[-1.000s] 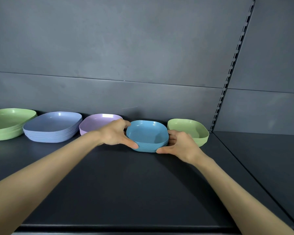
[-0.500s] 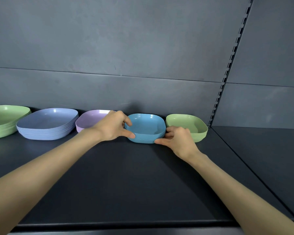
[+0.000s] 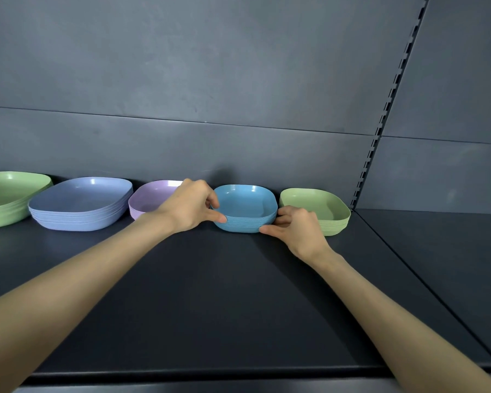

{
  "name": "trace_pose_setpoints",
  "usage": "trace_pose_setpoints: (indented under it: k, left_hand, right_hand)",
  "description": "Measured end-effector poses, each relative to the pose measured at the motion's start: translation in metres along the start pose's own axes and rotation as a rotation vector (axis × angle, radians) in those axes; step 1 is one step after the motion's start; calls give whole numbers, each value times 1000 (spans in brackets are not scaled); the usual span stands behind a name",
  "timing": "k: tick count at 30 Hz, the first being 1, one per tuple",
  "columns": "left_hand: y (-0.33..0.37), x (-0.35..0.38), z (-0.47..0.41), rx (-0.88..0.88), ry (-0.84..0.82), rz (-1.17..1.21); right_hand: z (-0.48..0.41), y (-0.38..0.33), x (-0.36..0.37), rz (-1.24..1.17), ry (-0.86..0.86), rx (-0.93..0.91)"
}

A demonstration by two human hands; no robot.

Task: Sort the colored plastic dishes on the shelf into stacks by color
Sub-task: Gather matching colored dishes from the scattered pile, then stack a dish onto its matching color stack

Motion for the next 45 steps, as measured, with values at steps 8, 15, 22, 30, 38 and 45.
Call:
trace_pose_setpoints:
  k: [8, 15, 22, 30, 38, 45]
  left_hand:
    - [2, -1, -2, 1, 7, -10]
    - [5, -1, 1, 27, 15, -16]
    - [10, -6, 6, 65, 29, -98]
    - [43, -5, 2, 86, 20, -34]
    - [99, 45, -11, 172, -94, -11]
    - [113, 83, -26, 103, -199, -26]
  right_hand:
    - [0, 0, 0, 7, 10, -7]
    - [0, -1, -1, 8, 10, -20]
    - [2, -4, -8, 57, 2, -49]
    - [8, -5, -63, 158, 112, -100]
    - [-7, 29, -126, 273, 90, -114]
    - [-19, 84, -105, 236, -139, 33]
Point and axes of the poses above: each hand's wrist, its own z-axis away from the middle knuckle, its own x-axis out of the palm, y = z × x, the point moved 10 cm from there along -z, towards the middle knuckle, and after that the axes turned 11 degrees about y, right-handed, at the moved point
